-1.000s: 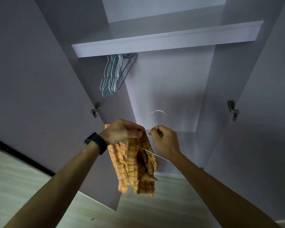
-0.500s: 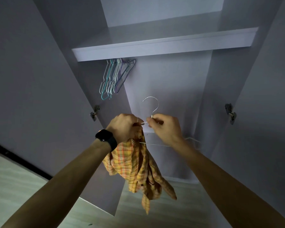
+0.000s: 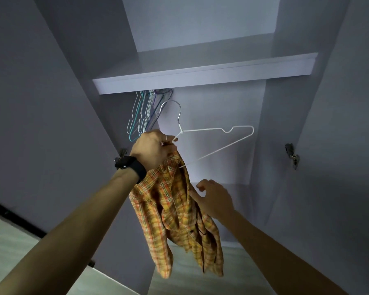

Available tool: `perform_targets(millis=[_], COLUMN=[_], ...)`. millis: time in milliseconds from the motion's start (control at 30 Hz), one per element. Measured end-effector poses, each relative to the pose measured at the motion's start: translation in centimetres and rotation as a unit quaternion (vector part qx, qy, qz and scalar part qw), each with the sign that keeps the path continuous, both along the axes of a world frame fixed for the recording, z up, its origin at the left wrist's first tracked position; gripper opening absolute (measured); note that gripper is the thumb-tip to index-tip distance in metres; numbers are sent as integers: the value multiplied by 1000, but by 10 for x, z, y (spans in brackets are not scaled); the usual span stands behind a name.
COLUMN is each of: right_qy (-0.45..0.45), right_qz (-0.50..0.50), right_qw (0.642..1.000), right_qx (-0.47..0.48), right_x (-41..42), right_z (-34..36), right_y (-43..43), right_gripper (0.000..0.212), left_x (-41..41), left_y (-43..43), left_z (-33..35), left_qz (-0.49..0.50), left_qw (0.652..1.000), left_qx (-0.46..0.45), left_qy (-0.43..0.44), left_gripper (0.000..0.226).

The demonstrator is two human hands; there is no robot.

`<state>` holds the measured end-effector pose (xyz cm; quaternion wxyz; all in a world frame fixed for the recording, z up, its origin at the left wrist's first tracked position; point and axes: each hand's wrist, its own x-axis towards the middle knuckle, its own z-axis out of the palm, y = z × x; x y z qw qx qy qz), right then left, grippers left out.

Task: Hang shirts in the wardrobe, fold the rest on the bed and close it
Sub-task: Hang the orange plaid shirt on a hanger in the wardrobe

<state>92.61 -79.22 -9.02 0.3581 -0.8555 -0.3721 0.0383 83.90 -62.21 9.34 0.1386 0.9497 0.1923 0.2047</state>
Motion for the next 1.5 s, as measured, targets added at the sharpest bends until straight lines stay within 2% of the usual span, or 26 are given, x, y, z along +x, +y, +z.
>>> perform_targets(millis=[133,333,500,667,767,867,1033,1200,1400,1500], right_qy=[-12,-77,0,-26,-13,22,46,-49,-157,-180], right_qz=[-7,-43,-96,-74,-34,16,54,31,-30,-52], right_qw=[1000,995,994,995,996,995,994,997,986,980], right_qx=[-18,-48,49,69,84,96,82,43,50,70], right_x=[-9,-6,42,90,112,120,118,105,78,56], right_z=[7,13,33,67,84,107,145,174,188,180], right_y=[23,42,24,17,11,7,8,5,14,22], right_gripper=[47,29,16,18,21,27,8,15,17,15], left_x=[-8,-41,-79,-92,-91,-85,-67,-46,-21,-15], left_y=[2,18,41,47,51,56,60,46,18,11], left_z=[16,25,10,2,7,10,8,0,4,2], left_qz=[12,31,37,19,19,24,81,93,113,117], left_qw=[999,997,995,995,989,984,954,926,919,918], left_qx=[-21,-23,-13,62,142,177,245,305,307,307], left_qy=[-37,-63,-86,-70,-43,22,155,202,218,221], left_gripper=[22,20,21,26,30,35,46,46,45,43])
